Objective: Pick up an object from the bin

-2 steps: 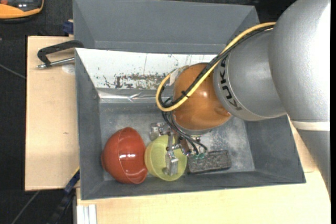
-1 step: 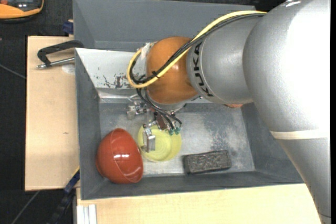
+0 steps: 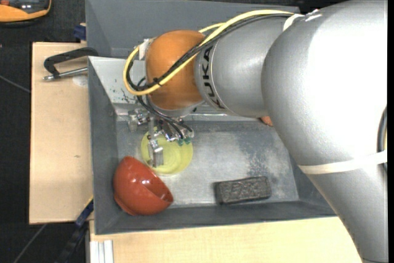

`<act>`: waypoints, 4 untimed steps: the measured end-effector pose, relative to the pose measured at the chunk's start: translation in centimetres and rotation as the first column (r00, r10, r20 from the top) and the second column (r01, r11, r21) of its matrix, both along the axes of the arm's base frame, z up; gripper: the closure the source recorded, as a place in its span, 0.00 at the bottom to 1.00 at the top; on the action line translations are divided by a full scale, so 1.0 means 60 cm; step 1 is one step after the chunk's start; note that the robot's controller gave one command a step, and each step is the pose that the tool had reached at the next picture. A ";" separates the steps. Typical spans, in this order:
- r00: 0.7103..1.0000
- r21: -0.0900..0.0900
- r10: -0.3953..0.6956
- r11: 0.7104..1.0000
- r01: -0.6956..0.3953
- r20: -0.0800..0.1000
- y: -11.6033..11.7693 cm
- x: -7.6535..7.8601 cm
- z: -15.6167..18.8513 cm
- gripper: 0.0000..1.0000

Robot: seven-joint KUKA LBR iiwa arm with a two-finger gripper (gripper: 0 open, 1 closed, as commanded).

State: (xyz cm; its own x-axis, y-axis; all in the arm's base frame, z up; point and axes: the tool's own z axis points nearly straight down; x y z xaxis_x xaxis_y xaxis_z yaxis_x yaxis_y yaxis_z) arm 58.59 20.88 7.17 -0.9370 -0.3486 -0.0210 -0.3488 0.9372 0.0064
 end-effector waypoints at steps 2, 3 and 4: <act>0.989 -0.001 0.145 0.989 -0.145 0.009 -0.050 0.022 0.044 1.00; 0.981 -0.001 0.194 0.981 -0.194 0.026 -0.126 0.019 0.287 1.00; 0.981 0.000 0.196 0.981 -0.196 0.017 -0.123 0.017 0.278 0.00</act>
Offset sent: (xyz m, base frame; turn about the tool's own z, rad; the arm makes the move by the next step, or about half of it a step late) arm 0.0114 -0.0307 0.0249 -0.1471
